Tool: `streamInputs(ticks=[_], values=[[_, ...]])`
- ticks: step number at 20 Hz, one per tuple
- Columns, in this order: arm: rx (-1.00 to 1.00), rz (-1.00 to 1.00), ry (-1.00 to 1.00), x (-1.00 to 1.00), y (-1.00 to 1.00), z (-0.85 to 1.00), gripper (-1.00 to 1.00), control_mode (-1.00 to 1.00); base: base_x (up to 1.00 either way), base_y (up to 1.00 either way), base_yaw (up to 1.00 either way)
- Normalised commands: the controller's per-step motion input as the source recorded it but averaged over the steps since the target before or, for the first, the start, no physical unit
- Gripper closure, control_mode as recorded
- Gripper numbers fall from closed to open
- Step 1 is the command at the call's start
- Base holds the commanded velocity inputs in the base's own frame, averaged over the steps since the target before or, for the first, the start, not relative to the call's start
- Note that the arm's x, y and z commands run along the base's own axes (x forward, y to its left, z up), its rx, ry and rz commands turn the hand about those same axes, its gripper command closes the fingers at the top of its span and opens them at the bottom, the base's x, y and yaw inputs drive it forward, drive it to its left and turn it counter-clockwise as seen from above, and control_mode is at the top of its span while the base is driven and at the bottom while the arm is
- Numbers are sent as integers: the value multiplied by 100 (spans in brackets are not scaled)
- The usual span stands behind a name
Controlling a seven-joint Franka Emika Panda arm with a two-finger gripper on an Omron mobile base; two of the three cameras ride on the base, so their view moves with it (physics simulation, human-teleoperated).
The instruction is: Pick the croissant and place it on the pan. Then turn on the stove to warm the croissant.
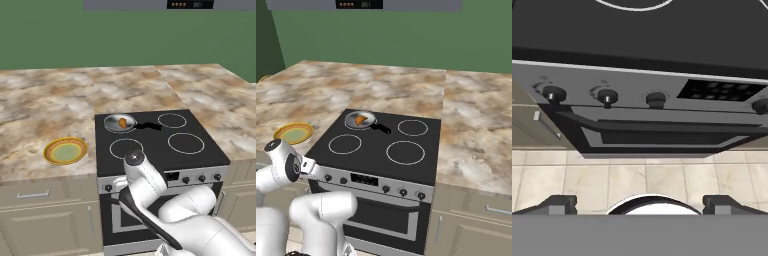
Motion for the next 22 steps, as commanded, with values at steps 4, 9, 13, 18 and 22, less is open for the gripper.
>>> streamInputs(ticks=[4,9,13,18,22], values=[[0,0,-3,23,0,-16,-100,-100,0,0,0],[0,0,0,26,0,-21,-100,-100,0,0,0],[1,0,0,15,-4,-27,-100,-100,0,0,0],[3,0,0,14,-9,-26,-100,-100,0,0,0],[2,0,0,11,-11,-24,-100,-100,0,0,0]])
